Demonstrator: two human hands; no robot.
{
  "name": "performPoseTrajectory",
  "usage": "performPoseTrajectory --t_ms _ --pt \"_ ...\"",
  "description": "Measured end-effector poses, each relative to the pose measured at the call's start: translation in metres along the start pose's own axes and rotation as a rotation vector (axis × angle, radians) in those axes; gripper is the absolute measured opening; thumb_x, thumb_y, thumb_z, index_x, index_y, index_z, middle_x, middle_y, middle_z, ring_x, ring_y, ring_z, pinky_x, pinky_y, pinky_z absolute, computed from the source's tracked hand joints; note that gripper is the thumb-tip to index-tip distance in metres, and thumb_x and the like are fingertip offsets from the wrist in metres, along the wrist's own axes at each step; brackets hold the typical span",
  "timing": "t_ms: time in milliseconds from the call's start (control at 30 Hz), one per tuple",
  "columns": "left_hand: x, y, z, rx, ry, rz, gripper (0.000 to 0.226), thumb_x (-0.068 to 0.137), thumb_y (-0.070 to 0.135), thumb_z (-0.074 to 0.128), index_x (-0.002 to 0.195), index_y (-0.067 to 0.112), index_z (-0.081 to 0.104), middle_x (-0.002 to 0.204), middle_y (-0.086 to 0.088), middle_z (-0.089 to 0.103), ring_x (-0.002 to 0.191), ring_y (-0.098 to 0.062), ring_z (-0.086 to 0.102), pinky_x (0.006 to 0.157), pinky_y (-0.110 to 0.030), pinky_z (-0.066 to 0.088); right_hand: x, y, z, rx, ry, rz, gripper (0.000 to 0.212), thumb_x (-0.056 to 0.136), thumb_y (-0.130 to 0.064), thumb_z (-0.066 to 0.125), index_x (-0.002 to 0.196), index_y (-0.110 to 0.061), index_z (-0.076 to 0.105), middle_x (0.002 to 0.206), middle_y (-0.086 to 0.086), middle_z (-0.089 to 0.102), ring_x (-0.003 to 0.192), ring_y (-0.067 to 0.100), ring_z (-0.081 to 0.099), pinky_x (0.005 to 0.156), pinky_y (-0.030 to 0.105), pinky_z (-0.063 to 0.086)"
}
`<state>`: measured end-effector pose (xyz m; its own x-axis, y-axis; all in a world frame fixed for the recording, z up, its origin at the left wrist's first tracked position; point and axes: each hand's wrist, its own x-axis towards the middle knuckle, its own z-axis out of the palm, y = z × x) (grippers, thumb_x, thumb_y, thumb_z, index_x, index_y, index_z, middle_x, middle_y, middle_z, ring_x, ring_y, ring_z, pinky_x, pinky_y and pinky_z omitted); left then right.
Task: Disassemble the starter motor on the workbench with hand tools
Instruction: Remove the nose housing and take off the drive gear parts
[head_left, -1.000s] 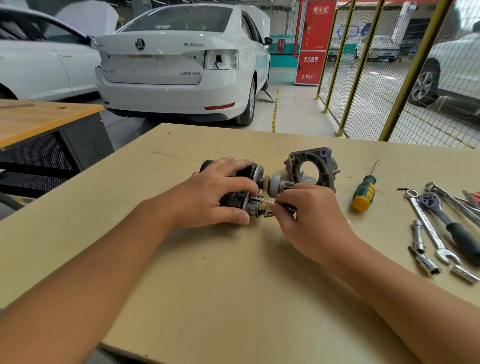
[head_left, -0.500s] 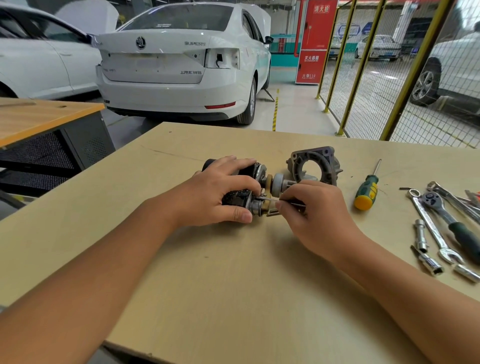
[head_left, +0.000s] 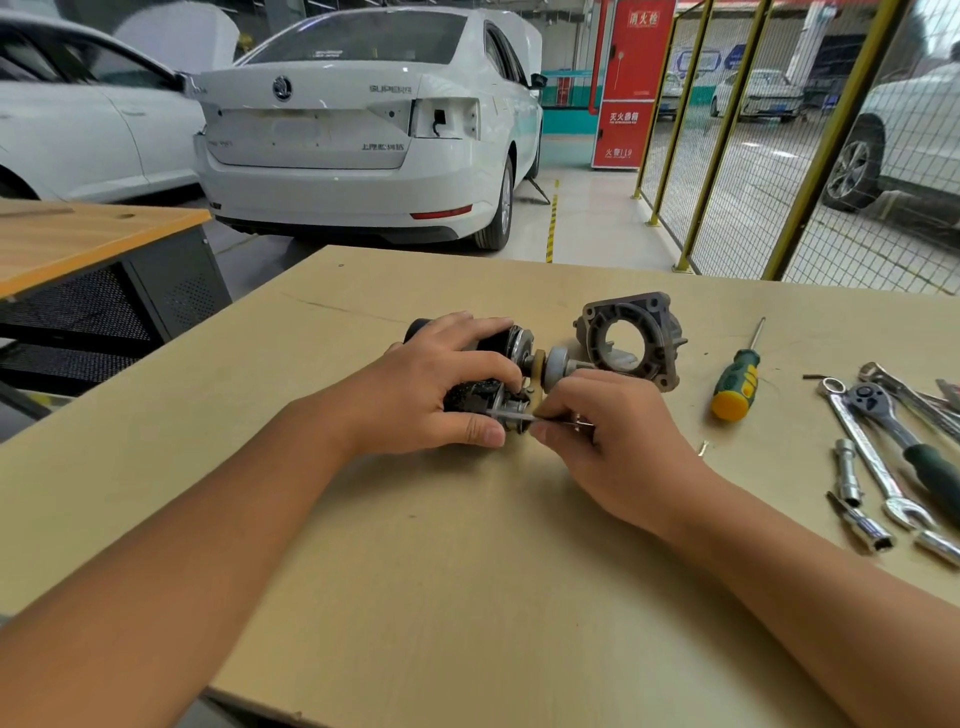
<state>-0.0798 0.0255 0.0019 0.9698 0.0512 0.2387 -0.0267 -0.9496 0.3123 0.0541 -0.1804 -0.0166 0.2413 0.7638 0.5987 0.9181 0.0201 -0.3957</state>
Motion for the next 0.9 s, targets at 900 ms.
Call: performPoseTrajectory --t_ms 900 --pt "-0.0001 0.0039 -0.0019 -0.028 -0.005 -0.033 0.049 0.078 0.076 0.063 0.123 0.056 0.054 0.166 0.022 0.024 0.157 -0.015 0.014 0.120 -0.060 0.026 -0.0025 0.0057 0.0009 0.175 0.054 0.195 0.009 0.092 -0.012 0.070 0.083 -0.012 0.067 0.069 -0.003 0.061 0.066 0.014 0.052 0.059 0.024 0.039"
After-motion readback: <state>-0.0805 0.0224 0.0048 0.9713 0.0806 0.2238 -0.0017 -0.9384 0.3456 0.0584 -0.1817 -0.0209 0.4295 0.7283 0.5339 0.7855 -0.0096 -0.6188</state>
